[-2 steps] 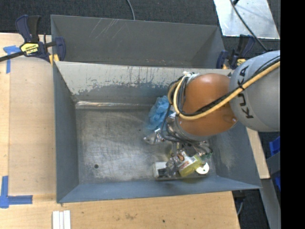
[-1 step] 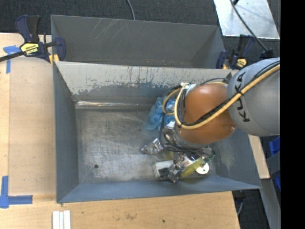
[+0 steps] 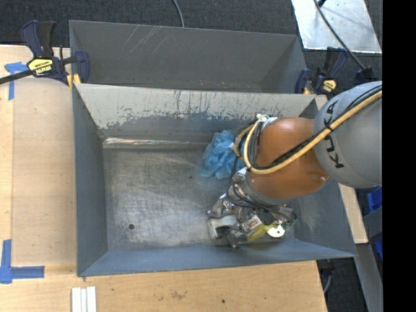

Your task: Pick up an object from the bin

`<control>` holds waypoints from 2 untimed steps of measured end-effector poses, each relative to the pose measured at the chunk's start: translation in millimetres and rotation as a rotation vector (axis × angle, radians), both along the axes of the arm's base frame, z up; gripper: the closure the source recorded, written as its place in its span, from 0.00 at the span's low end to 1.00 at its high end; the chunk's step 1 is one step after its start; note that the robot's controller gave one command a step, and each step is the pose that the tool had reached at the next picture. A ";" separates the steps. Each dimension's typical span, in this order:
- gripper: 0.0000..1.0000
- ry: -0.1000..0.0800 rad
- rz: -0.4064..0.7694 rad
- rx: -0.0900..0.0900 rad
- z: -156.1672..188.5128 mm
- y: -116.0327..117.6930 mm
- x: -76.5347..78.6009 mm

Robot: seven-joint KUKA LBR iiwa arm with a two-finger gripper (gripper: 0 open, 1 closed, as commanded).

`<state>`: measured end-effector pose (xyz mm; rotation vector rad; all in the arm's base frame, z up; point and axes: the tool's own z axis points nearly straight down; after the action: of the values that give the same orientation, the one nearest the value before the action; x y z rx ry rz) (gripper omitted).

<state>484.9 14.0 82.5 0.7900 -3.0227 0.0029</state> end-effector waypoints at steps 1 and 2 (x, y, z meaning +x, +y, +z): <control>1.00 0.000 0.000 0.000 0.0 0.0 0.0; 1.00 0.000 -0.001 0.001 0.8 0.1 -0.5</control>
Offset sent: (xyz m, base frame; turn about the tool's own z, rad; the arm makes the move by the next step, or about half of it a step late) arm 0.0001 0.0000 0.0093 0.0000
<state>484.4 14.1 83.3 0.7890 -3.0228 0.0020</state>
